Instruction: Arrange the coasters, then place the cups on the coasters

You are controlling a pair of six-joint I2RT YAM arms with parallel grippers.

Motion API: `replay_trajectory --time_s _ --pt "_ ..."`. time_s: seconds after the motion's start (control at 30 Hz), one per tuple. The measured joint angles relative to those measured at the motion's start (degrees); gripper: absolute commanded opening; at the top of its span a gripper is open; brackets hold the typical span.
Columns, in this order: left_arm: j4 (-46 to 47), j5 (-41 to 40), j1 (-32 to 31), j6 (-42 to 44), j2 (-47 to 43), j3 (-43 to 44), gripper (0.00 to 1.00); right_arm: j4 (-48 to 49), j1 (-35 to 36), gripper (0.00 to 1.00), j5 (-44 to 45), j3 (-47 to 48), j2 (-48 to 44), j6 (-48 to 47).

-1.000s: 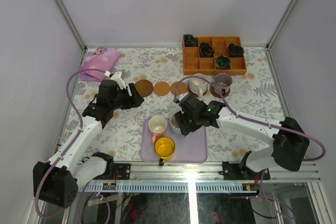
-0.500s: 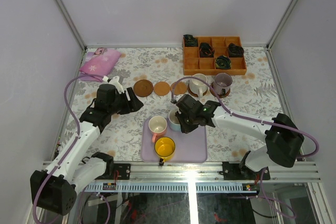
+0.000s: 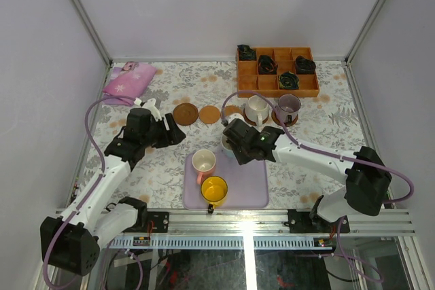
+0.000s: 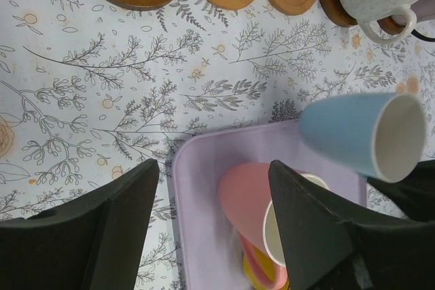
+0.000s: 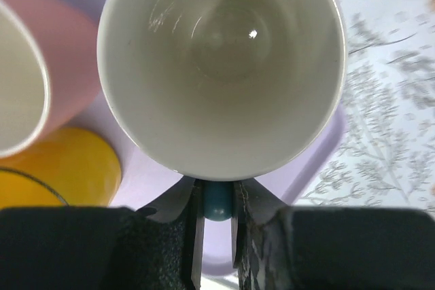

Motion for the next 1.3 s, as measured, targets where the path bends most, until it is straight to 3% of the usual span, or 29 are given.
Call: replay_trajectory --time_s 0.4,0.8,1.3 --pt "1.7 -1.0 0.0 1.0 2.9 1.4 0.66 7.2 -1.2 0.00 16.8 7.5 5.2 -1.8" --pt "4.5 -1.0 0.0 2.1 6.5 2.2 0.66 13.4 -10.6 0.00 14.6 13.7 16.7 -4.7" --pt "5.0 -1.0 0.0 2.3 7.2 2.3 0.67 11.2 -13.1 0.00 9.5 22.9 23.0 -4.9"
